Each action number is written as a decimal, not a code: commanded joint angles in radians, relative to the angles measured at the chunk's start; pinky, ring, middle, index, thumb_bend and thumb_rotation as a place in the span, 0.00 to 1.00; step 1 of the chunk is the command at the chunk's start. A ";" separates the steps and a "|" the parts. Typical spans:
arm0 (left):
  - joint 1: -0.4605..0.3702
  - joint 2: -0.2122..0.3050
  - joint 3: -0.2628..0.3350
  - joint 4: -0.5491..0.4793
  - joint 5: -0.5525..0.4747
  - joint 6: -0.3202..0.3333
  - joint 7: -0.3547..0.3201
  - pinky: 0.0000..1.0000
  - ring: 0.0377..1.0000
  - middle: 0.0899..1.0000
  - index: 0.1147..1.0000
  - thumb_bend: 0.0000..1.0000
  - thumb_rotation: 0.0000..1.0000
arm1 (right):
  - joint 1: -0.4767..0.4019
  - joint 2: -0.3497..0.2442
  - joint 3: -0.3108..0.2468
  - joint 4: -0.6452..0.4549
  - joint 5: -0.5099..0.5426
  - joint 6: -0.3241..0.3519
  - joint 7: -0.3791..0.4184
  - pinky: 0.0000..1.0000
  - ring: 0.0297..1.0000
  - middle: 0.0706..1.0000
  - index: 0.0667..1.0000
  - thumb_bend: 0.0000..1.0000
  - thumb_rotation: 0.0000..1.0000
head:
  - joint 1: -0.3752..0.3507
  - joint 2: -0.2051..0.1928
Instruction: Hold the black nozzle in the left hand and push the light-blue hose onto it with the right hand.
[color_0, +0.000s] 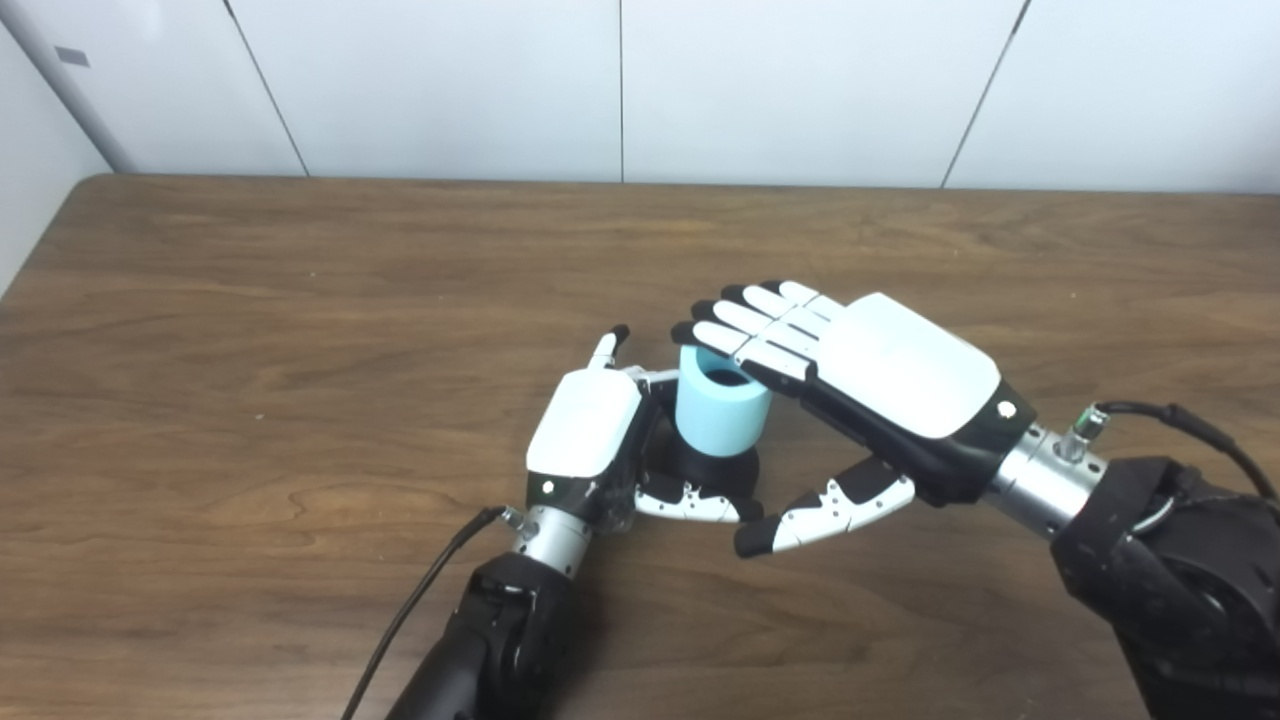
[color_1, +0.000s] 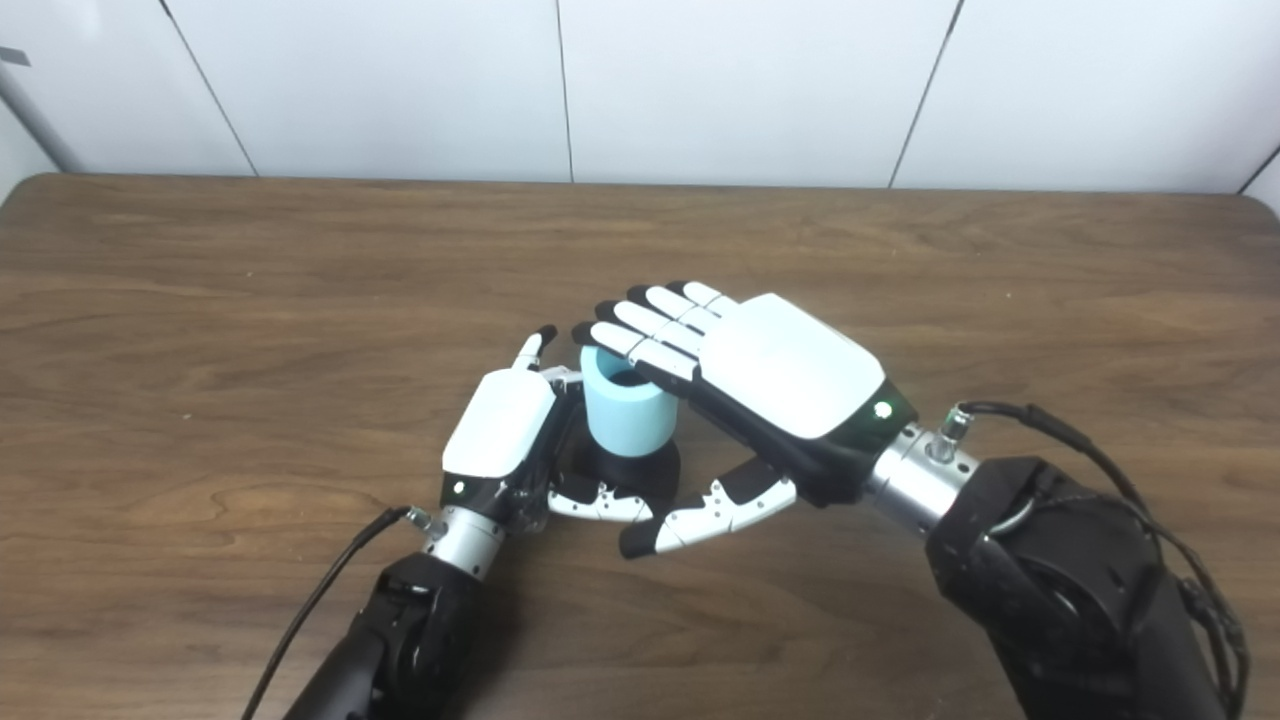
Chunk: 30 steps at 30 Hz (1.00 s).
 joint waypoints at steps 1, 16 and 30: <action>0.018 0.005 -0.008 0.008 0.025 0.030 -0.041 1.00 0.62 0.46 0.39 0.52 0.00 | 0.029 -0.021 0.035 0.022 -0.006 -0.031 0.035 0.98 0.99 0.95 0.92 0.63 0.89 | 0.001 0.001; 0.019 0.003 -0.013 0.004 0.028 0.051 -0.049 1.00 0.62 0.47 0.39 0.52 0.00 | 0.087 -0.047 0.105 0.119 -0.046 -0.047 -0.055 1.00 1.00 0.97 0.93 0.62 0.87 | -0.003 0.002; 0.017 0.006 -0.014 0.008 0.027 0.047 -0.035 1.00 0.61 0.47 0.39 0.52 0.00 | 0.080 -0.070 0.098 0.133 -0.033 -0.034 -0.078 1.00 1.00 0.97 0.93 0.61 0.86 | -0.005 0.006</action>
